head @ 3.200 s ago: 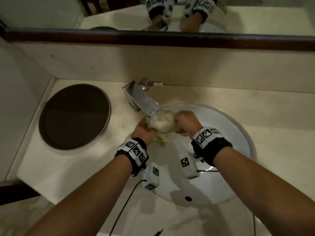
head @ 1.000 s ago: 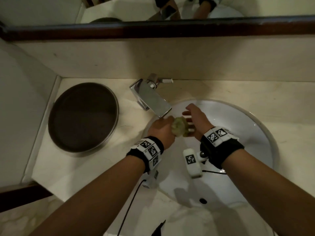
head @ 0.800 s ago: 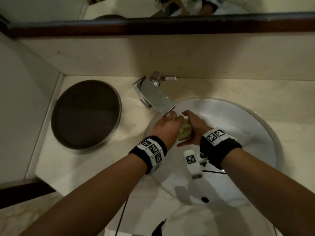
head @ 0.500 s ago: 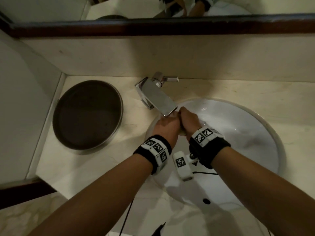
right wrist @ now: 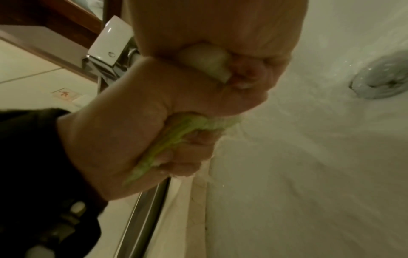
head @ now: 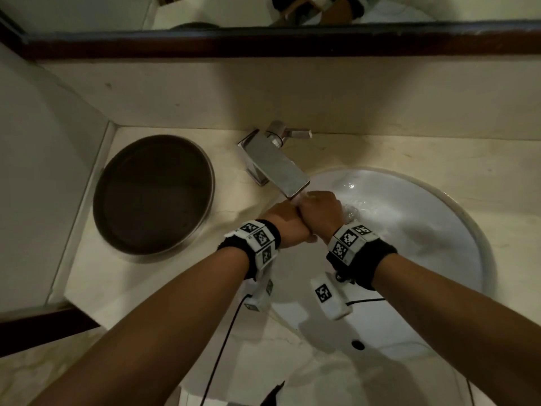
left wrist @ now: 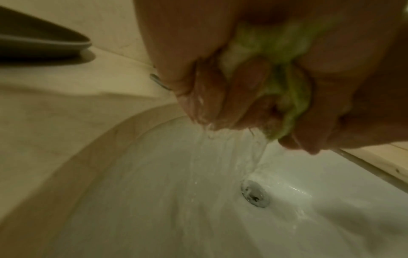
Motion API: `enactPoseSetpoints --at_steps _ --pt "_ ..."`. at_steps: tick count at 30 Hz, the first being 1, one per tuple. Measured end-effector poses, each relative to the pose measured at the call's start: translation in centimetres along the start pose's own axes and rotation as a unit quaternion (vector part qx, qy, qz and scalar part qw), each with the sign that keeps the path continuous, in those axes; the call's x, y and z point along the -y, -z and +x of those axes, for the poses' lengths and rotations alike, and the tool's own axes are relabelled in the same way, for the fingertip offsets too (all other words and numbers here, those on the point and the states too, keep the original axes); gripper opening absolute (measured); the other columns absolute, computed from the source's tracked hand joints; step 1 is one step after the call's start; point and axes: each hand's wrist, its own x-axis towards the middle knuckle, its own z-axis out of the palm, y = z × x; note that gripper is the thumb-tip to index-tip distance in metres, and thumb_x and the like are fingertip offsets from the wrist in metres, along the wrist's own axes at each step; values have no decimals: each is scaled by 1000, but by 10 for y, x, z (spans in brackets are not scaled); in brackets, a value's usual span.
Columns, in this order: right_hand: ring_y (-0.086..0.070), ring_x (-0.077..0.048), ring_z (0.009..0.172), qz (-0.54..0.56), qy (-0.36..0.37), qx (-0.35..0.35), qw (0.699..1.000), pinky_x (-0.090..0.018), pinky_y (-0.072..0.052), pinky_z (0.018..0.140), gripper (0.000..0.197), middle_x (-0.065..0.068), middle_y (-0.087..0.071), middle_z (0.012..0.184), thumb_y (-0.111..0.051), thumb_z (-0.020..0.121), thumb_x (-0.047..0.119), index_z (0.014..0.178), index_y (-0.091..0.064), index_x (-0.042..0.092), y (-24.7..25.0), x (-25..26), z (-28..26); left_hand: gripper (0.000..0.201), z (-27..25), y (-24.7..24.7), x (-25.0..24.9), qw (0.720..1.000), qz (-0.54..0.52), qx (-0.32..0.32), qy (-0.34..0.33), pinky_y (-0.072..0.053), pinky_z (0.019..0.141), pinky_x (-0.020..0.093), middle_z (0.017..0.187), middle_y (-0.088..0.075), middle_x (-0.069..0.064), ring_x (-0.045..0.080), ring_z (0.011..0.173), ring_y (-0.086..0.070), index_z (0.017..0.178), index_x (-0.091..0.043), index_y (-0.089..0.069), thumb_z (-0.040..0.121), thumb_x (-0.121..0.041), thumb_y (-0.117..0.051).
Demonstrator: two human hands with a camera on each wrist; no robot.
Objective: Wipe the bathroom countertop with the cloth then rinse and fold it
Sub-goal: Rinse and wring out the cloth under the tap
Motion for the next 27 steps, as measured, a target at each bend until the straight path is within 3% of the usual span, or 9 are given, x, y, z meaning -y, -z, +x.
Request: enactPoseSetpoints --at_steps 3,7,11,13,15,18,21,24,27 --pt "-60 -27 71 -12 2 -33 999 -32 -43 67 30 -4 -62 67 -53 85 26 57 -56 17 1 6 1 45 0 -2 4 997 -68 -32 -3 -49 91 32 116 -66 7 24 105 -61 116 -14 -62 77 -34 -73" --pt "-60 -22 69 -12 22 -19 1000 -31 -41 60 26 1 -60 66 -52 83 32 64 -60 15 9 2 2 48 0 -1 -1 989 -142 45 -3 -50 95 38 120 -65 2 23 104 -63 126 -20 -58 81 -30 -75" --pt "-55 -22 69 61 16 -38 997 -32 -42 66 27 -5 -61 70 -52 86 30 75 -61 7 15 -2 1 34 -1 1 2 974 -215 72 22 -56 82 39 99 -68 2 19 93 -64 107 -24 -61 78 -28 -78" --pt "-53 -22 70 76 11 -31 997 -33 -42 67 24 -4 -57 71 -51 87 30 76 -56 10 17 -6 1 31 -1 1 3 964 -257 59 27 -57 77 36 94 -69 3 18 89 -65 100 -23 -63 75 -24 -81" --pt "-57 -19 78 100 -2 -26 995 -34 -45 72 21 -3 -61 83 -52 90 32 92 -58 12 19 -9 3 33 1 1 5 960 -276 24 32 -58 76 34 97 -70 6 21 90 -67 101 -19 -65 73 -21 -83" --pt "-63 -22 92 224 -79 13 971 -41 -56 77 35 -6 -64 103 -56 90 36 120 -52 17 28 -14 4 36 6 0 8 983 -177 -45 27 -55 80 34 101 -68 6 25 96 -65 106 -17 -65 74 -26 -79" --pt "-63 -30 97 366 -163 69 913 -47 -56 78 34 -11 -63 105 -52 91 40 112 -58 14 42 -20 0 42 3 3 3 994 9 -105 12 -46 87 29 124 -59 10 29 112 -57 127 -19 -53 86 -28 -60" --pt "-62 -42 103 387 -201 118 892 -55 -55 82 45 -19 -61 112 -49 89 49 112 -57 12 49 -29 0 49 1 4 4 987 68 -143 -29 -42 99 31 139 -48 9 30 122 -50 139 -23 -38 91 -23 -44" --pt "-63 -44 102 362 -225 181 886 -52 -57 75 64 -24 -62 117 -50 84 59 124 -56 10 45 -30 2 43 0 -1 8 971 125 -175 -108 -42 87 23 131 -44 2 20 115 -48 135 -28 -40 92 -25 -34"
